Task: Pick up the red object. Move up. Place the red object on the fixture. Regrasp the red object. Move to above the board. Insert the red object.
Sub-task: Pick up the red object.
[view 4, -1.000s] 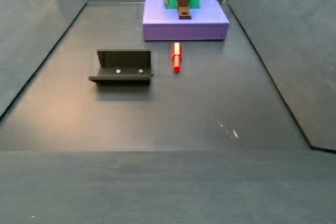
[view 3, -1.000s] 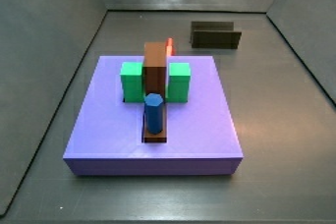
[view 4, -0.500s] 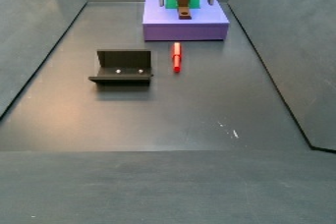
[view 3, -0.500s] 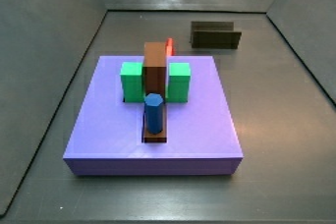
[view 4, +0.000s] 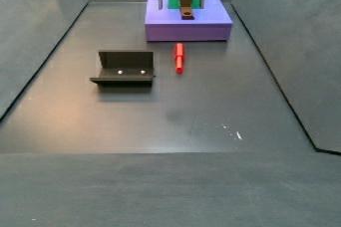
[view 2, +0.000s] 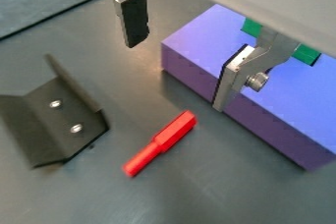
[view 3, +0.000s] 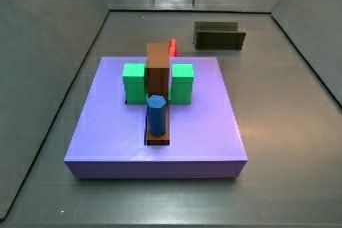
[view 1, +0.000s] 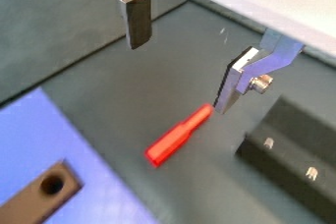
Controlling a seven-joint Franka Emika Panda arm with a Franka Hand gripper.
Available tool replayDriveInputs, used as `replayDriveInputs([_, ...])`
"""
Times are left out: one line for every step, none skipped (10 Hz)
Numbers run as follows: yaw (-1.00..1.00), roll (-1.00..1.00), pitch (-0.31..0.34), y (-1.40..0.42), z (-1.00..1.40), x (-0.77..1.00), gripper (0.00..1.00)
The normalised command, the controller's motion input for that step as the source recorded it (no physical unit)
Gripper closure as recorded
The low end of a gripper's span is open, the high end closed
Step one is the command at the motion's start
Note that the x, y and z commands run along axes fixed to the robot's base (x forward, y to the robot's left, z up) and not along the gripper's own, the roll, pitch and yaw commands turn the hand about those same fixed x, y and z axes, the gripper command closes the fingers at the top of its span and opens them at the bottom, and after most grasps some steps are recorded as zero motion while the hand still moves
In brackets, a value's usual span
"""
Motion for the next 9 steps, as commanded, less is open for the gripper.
replayDriveInputs([0.00,0.09,0.000,-0.29,-0.65,0.15,0.00])
replayDriveInputs([0.00,0.05,0.000,-0.09,-0.71,0.01,0.00])
replayDriveInputs([0.00,0.07,-0.056,-0.04,-0.55,0.00,0.00])
replayDriveInputs([0.00,0.05,-0.090,-0.03,-0.48,0.00,0.00])
replayDriveInputs([0.01,0.00,-0.117,-0.03,-0.47,-0.01,0.00])
replayDriveInputs([0.00,0.00,-0.136,-0.05,-0.51,0.00,0.00])
replayDriveInputs([0.00,0.00,-0.124,-0.04,-0.52,0.04,0.00])
replayDriveInputs([0.00,0.00,-0.117,-0.01,-0.51,0.14,0.00])
replayDriveInputs([0.00,0.00,-0.111,0.00,-0.46,0.11,0.00])
